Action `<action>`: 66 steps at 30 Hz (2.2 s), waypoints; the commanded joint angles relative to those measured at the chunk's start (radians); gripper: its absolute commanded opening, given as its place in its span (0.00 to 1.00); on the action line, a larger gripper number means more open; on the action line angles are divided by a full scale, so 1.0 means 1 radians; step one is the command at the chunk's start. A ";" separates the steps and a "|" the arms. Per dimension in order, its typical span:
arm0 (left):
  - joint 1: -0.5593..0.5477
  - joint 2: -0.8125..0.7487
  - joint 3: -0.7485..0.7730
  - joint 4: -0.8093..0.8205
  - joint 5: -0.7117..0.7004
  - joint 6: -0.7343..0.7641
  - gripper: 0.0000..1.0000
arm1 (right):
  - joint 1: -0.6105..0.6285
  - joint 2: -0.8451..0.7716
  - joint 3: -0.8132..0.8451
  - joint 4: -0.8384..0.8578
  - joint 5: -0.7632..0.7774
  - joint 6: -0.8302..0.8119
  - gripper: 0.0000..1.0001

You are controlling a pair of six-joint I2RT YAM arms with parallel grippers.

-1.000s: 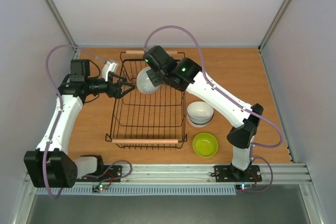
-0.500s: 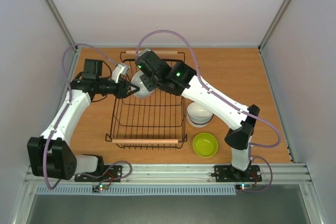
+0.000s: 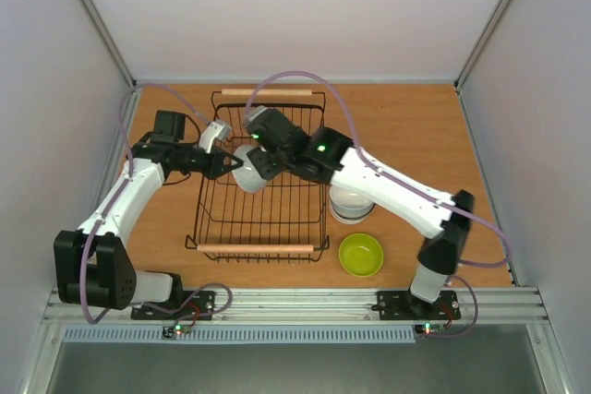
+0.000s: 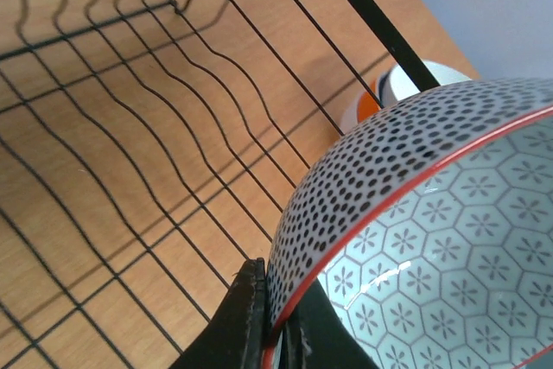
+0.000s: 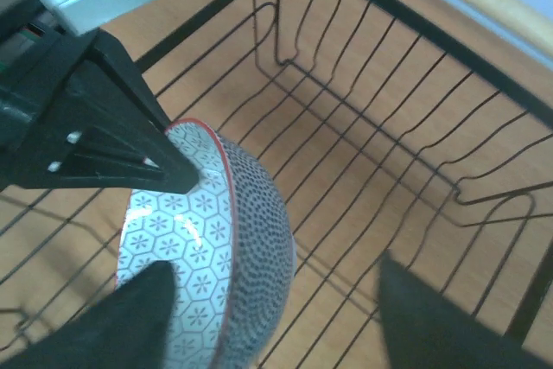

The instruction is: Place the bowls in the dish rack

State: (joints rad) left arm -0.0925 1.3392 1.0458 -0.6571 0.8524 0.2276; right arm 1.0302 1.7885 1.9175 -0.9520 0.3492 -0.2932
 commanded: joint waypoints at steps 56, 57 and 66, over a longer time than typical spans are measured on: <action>0.080 -0.284 -0.260 0.499 -0.244 -0.148 0.70 | -0.129 -0.033 -0.163 0.020 -0.192 0.054 0.01; 0.108 -0.305 -0.274 0.518 -0.285 -0.153 0.71 | -0.128 0.018 -0.114 -0.020 -0.149 0.037 0.01; 0.125 -0.295 -0.297 0.565 -0.373 -0.167 0.71 | -0.122 0.408 0.210 -0.262 0.245 -0.026 0.01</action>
State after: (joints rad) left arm 0.0269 1.0405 0.7700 -0.1917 0.5297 0.0875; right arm 0.9005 2.1071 2.0449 -1.0729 0.3485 -0.2672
